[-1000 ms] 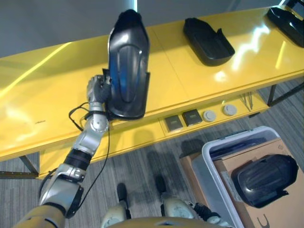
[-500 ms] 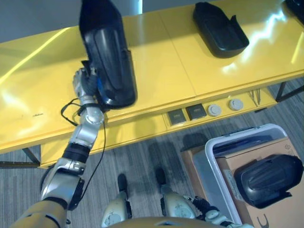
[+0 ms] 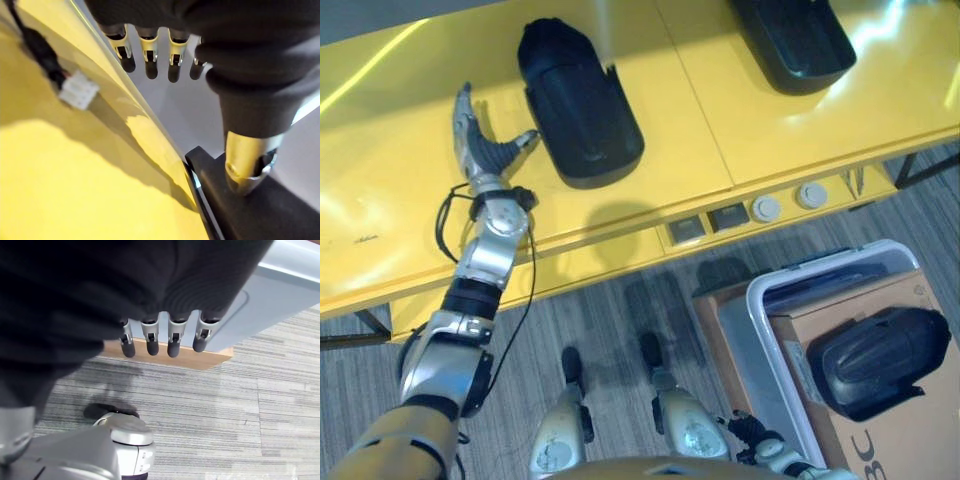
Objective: Move parts from the plastic box to the shelf.
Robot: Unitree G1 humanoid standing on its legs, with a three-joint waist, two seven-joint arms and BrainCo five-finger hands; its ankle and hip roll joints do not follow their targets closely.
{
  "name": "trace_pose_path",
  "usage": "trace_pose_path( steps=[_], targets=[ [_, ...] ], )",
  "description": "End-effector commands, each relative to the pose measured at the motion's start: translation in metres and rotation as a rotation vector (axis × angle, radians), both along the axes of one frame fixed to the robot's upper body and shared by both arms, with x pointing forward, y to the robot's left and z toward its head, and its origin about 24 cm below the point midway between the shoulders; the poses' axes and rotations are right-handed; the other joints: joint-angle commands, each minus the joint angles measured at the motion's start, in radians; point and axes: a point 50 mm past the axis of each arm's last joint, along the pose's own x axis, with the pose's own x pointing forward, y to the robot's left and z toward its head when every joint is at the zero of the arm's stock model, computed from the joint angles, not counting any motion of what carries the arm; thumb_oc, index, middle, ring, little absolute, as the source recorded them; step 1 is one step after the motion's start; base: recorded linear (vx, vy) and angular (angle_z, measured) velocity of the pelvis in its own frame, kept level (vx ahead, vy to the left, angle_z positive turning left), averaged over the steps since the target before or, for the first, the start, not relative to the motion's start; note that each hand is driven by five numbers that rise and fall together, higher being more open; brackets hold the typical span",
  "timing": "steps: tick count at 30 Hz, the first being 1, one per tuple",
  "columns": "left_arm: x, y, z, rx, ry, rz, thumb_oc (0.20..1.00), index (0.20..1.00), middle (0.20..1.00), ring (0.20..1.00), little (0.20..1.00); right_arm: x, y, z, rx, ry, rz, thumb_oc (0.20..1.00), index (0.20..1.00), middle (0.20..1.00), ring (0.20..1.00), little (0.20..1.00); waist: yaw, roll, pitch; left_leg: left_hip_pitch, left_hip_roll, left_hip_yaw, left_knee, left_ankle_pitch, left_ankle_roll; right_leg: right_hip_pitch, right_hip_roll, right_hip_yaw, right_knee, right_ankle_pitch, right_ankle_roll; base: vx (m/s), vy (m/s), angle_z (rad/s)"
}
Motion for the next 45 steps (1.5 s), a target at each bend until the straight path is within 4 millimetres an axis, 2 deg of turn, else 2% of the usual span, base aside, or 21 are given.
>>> trace_pose_path(
  steps=[1, 8, 10, 14, 16, 17, 19, 20, 21, 22, 23, 26, 27, 29, 31, 32, 34, 38, 40, 41, 45],
  targets=[
    [0.004, 0.012, 0.011, 0.053, -0.021, 0.047, 1.0, 1.0, 1.0, 1.0, 1.0, -0.004, 0.008, -0.003, 0.017, 0.033, 0.047, 1.0, 1.0, 1.0, 1.0, 1.0, 0.0, -0.012, -0.027, -0.046, 0.013, -0.065, -0.008, 0.063, -0.001, 0.039, -0.004, -0.012, -0.001, 0.006, 0.028, 0.01, -0.006, -0.04],
    [-0.005, 0.014, 0.022, 0.076, -0.094, 0.043, 1.0, 1.0, 1.0, 1.0, 1.0, -0.006, 0.008, -0.004, 0.024, 0.039, 0.045, 1.0, 1.0, 1.0, 1.0, 1.0, 0.006, -0.004, -0.048, -0.031, 0.016, -0.063, -0.008, 0.055, -0.003, 0.054, -0.003, -0.012, -0.002, -0.003, 0.025, 0.01, -0.003, -0.03],
    [-0.02, 0.014, 0.036, 0.141, -0.19, 0.04, 1.0, 1.0, 1.0, 1.0, 1.0, -0.008, 0.008, -0.004, 0.03, 0.044, 0.033, 1.0, 1.0, 1.0, 1.0, 1.0, 0.017, 0.001, -0.07, -0.01, 0.016, -0.066, -0.008, 0.046, -0.003, 0.077, -0.006, -0.02, -0.001, -0.013, 0.023, 0.06, -0.008, -0.07],
    [-0.036, 0.013, 0.04, 0.191, -0.251, 0.011, 1.0, 1.0, 1.0, 1.0, 1.0, -0.012, 0.006, -0.005, 0.03, 0.056, 0.021, 1.0, 1.0, 1.0, 1.0, 1.0, 0.031, 0.006, -0.098, 0.017, 0.013, -0.072, -0.008, 0.036, -0.003, 0.109, -0.011, -0.031, 0.0, -0.022, 0.024, 0.06, -0.005, 0.01],
    [-0.046, 0.01, 0.038, 0.212, -0.274, -0.035, 1.0, 1.0, 1.0, 1.0, 1.0, -0.013, 0.007, -0.006, 0.037, 0.061, 0.014, 1.0, 1.0, 1.0, 1.0, 1.0, 0.039, 0.009, -0.12, 0.04, 0.009, -0.078, -0.008, 0.028, -0.002, 0.134, -0.013, -0.039, 0.001, -0.03, 0.022, 0.06, 0.003, 0.17],
    [-0.058, 0.0, 0.038, 0.233, -0.301, -0.14, 1.0, 1.0, 1.0, 1.0, 1.0, -0.015, 0.006, -0.006, 0.039, 0.069, 0.007, 1.0, 1.0, 1.0, 1.0, 1.0, 0.049, 0.011, -0.141, 0.061, 0.006, -0.084, -0.008, 0.022, 0.0, 0.156, -0.016, -0.048, 0.004, -0.036, 0.023, 0.08, 0.008, 0.23],
    [-0.07, -0.009, 0.03, 0.224, -0.287, -0.269, 1.0, 1.0, 1.0, 1.0, 1.0, -0.019, 0.006, -0.007, 0.048, 0.084, -0.004, 1.0, 1.0, 1.0, 1.0, 1.0, 0.056, 0.012, -0.164, 0.084, 0.002, -0.091, -0.008, 0.017, 0.003, 0.18, -0.018, -0.057, 0.007, -0.045, 0.022, 0.02, 0.006, 0.06],
    [-0.071, -0.009, 0.03, 0.223, -0.283, -0.27, 0.498, 0.498, 0.498, 0.498, 0.498, -0.02, 0.006, -0.007, 0.047, 0.087, -0.004, 1.0, 1.0, 1.0, 1.0, 1.0, 0.055, 0.012, -0.165, 0.087, 0.001, -0.091, -0.008, 0.016, 0.003, 0.184, -0.019, -0.058, 0.007, -0.046, 0.022, 0.03, 0.014, 0.04],
    [-0.08, -0.02, 0.017, 0.196, -0.219, -0.438, 0.2, 0.2, 0.2, 0.2, 0.2, -0.024, 0.003, -0.008, 0.051, 0.102, -0.023, 1.0, 1.0, 1.0, 1.0, 1.0, 0.064, 0.014, -0.187, 0.11, -0.001, -0.098, -0.008, 0.011, 0.005, 0.203, -0.022, -0.068, 0.016, -0.056, 0.023, 0.04, 0.02, 0.14],
    [-0.083, -0.024, 0.01, 0.167, -0.184, -0.506, 0.2, 0.2, 0.2, 0.2, 0.2, -0.026, 0.002, -0.008, 0.055, 0.109, -0.028, 1.0, 1.0, 1.0, 1.0, 1.0, 0.066, 0.014, -0.198, 0.12, -0.003, -0.101, -0.008, 0.007, 0.007, 0.216, -0.024, -0.072, 0.016, -0.06, 0.023, 0.05, 0.02, 0.28],
    [-0.089, -0.042, -0.004, 0.114, -0.112, -0.67, 0.2, 0.2, 0.2, 0.2, 0.2, -0.028, 0.002, -0.009, 0.064, 0.121, -0.033, 1.0, 1.0, 1.0, 1.0, 1.0, 0.071, 0.016, -0.215, 0.136, -0.007, -0.11, -0.008, 0.006, 0.009, 0.236, -0.027, -0.086, 0.019, -0.068, 0.022, 0.02, 0.01, 0.31],
    [-0.089, -0.042, -0.004, 0.113, -0.11, -0.673, 0.2, 0.2, 0.2, 0.2, 0.2, -0.029, 0.002, -0.009, 0.064, 0.123, -0.034, 1.0, 1.0, 1.0, 1.0, 1.0, 0.07, 0.016, -0.215, 0.137, -0.007, -0.112, -0.008, 0.005, 0.008, 0.239, -0.027, -0.088, 0.018, -0.069, 0.022, 0.0, 0.001, 0.25],
    [-0.092, -0.074, -0.032, -0.021, 0.051, -0.936, 0.2, 0.2, 0.2, 0.2, 0.2, -0.032, 0.007, -0.011, 0.085, 0.133, -0.041, 1.0, 1.0, 1.0, 1.0, 1.0, 0.063, 0.016, -0.231, 0.153, -0.012, -0.119, -0.008, 0.003, 0.007, 0.267, -0.03, -0.106, 0.013, -0.073, 0.023, -0.01, 0.003, 0.13],
    [-0.092, -0.08, -0.037, -0.044, 0.077, -0.972, 0.2, 0.2, 0.2, 0.2, 0.2, -0.036, 0.007, -0.012, 0.089, 0.145, -0.038, 1.0, 1.0, 1.0, 1.0, 1.0, 0.061, 0.016, -0.235, 0.153, -0.013, -0.121, -0.008, 0.002, 0.007, 0.27, -0.031, -0.11, 0.01, -0.072, 0.023, -0.01, -0.002, 0.09],
    [-0.091, -0.096, -0.055, -0.114, 0.178, -1.067, 0.2, 0.2, 0.2, 0.2, 0.2, -0.04, 0.01, -0.013, 0.092, 0.162, -0.021, 1.0, 1.0, 1.0, 1.0, 1.0, 0.052, 0.016, -0.24, 0.148, -0.013, -0.12, -0.008, 0.004, 0.005, 0.268, -0.032, -0.111, 0.004, -0.068, 0.023, -0.01, -0.004, 0.07],
    [-0.091, -0.096, -0.055, -0.114, 0.178, -1.068, 0.2, 0.2, 0.2, 0.2, 0.2, -0.04, 0.01, -0.013, 0.092, 0.162, -0.022, 1.0, 1.0, 1.0, 1.0, 1.0, 0.052, 0.016, -0.24, 0.148, -0.013, -0.12, -0.008, 0.004, 0.005, 0.268, -0.032, -0.111, 0.004, -0.068, 0.023, -0.01, -0.005, -0.04],
    [-0.087, -0.112, -0.065, -0.141, 0.24, -1.121, 0.2, 0.2, 0.2, 0.2, 0.2, -0.045, 0.01, -0.014, 0.093, 0.177, -0.023, 1.0, 1.0, 1.0, 1.0, 1.0, 0.038, 0.017, -0.237, 0.136, -0.011, -0.114, -0.008, 0.005, 0.004, 0.256, -0.032, -0.108, -0.001, -0.062, 0.027, -0.03, -0.007, -0.07],
    [-0.073, -0.135, -0.067, -0.139, 0.273, -1.134, 0.2, 0.2, 0.2, 0.2, 0.2, -0.044, 0.006, -0.013, 0.068, 0.178, -0.028, 1.0, 1.0, 1.0, 1.0, 1.0, 0.004, 0.024, -0.196, 0.095, -0.004, -0.082, -0.008, 0.008, 0.006, 0.188, -0.029, -0.075, -0.002, -0.033, 0.037, -0.11, 0.007, -0.1],
    [-0.07, -0.138, -0.065, -0.12, 0.27, -1.129, 0.2, 0.2, 0.2, 0.2, 0.2, -0.044, 0.005, -0.013, 0.062, 0.177, -0.032, 1.0, 1.0, 1.0, 1.0, 1.0, 0.001, 0.025, -0.191, 0.087, -0.002, -0.074, -0.008, 0.008, 0.007, 0.175, -0.028, -0.067, -0.002, -0.029, 0.038, -0.08, 0.015, -0.4],
    [-0.06, -0.143, -0.062, -0.085, 0.263, -1.094, 0.2, 0.2, 0.2, 0.2, 0.2, -0.046, 0.001, -0.013, 0.046, 0.192, -0.028, 1.0, 1.0, 1.0, 1.0, 1.0, -0.011, 0.027, -0.176, 0.071, 0.002, -0.06, -0.008, 0.009, 0.007, 0.148, -0.027, -0.053, -0.002, -0.019, 0.041, -0.06, 0.015, -0.52],
    [-0.043, -0.139, -0.055, -0.058, 0.236, -0.983, 0.2, 0.2, 0.2, 0.2, 0.2, -0.047, 0.0, -0.013, 0.027, 0.194, -0.02, 1.0, 1.0, 1.0, 1.0, 1.0, -0.027, 0.023, -0.153, 0.045, 0.006, -0.046, -0.008, 0.014, 0.004, 0.115, -0.025, -0.039, -0.002, -0.005, 0.044, -0.06, 0.006, -0.17]
  ],
)
